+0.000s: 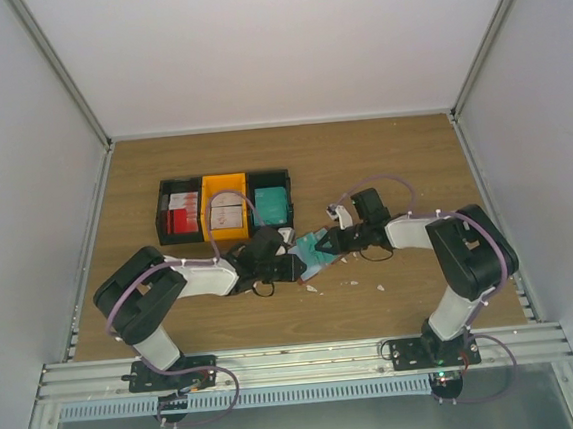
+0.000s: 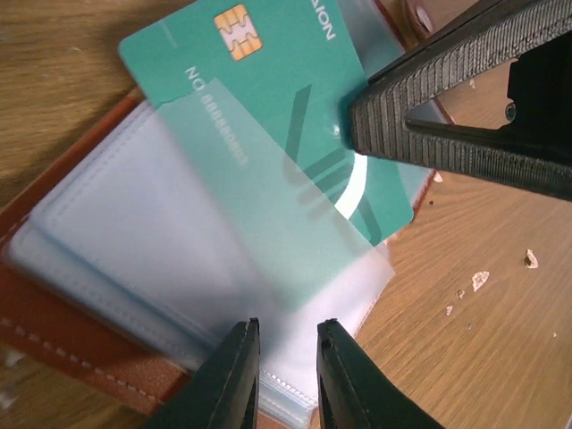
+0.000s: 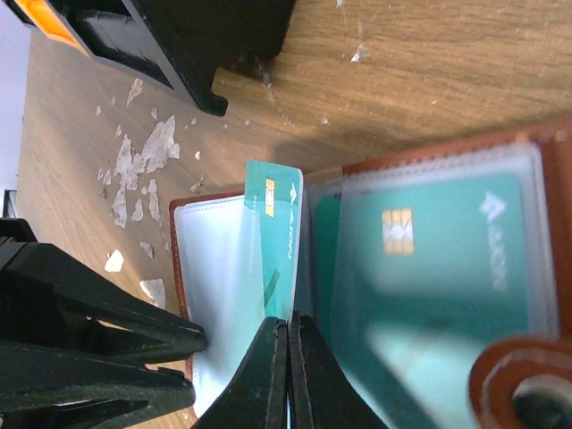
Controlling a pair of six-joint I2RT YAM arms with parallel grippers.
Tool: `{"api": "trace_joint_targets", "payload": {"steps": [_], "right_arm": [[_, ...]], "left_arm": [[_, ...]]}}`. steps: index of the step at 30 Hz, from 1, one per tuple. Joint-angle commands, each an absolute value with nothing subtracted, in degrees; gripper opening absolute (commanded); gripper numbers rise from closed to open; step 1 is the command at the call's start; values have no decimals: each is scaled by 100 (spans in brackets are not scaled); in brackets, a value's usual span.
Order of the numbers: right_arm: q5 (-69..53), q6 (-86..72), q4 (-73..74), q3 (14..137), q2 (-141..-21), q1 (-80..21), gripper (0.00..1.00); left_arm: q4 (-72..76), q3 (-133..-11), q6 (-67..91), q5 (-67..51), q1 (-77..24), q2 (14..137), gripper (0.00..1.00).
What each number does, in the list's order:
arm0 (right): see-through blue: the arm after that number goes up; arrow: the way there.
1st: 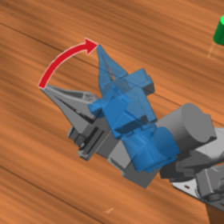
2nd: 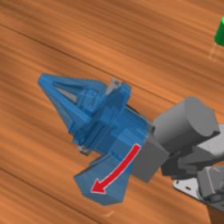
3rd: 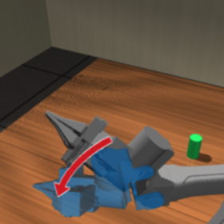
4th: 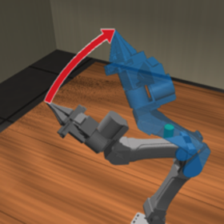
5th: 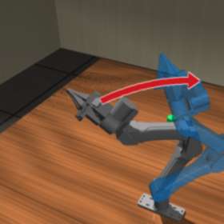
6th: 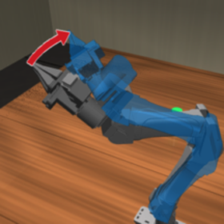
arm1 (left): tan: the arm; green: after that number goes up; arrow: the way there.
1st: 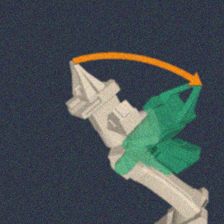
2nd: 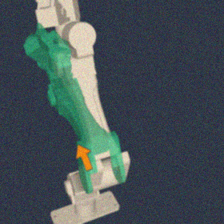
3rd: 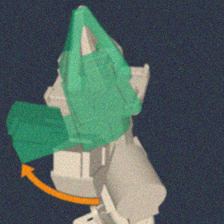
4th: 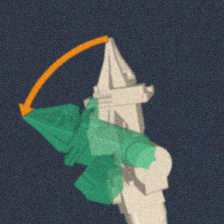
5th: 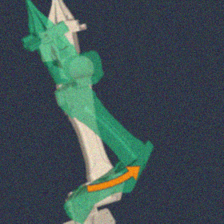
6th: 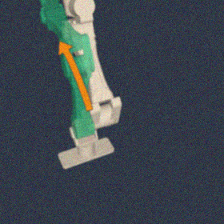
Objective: Put the credit cards into the card holder
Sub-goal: Insert the credit card into the card holder.
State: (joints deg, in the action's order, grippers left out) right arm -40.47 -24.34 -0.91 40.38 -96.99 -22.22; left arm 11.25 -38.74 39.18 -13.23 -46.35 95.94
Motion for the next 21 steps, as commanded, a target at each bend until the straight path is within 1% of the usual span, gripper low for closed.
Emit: {"api": "trace_joint_targets", "payload": {"steps": [1,7,11,18,21], "right_arm": [[-3893,-2071,203,4076,-9950,-2097,1],[-4157,-2090,301,3962,-9878,-2160,1],[-4102,-2155,487,3968,-9844,-2230,1],[-3980,-2209,886,3927,-9711,-2242,1],[-4008,-2226,987,3881,-9629,-2293,0]], "left_arm": [[475,-3589,3841,-793,-4581,9425,22],[380,-3466,3837,-509,-4486,9107,25],[417,-3403,3839,-421,-4421,9046,25],[510,-3526,3850,-523,-4374,9295,17],[501,-3579,3840,-482,-4351,9344,16]]}}
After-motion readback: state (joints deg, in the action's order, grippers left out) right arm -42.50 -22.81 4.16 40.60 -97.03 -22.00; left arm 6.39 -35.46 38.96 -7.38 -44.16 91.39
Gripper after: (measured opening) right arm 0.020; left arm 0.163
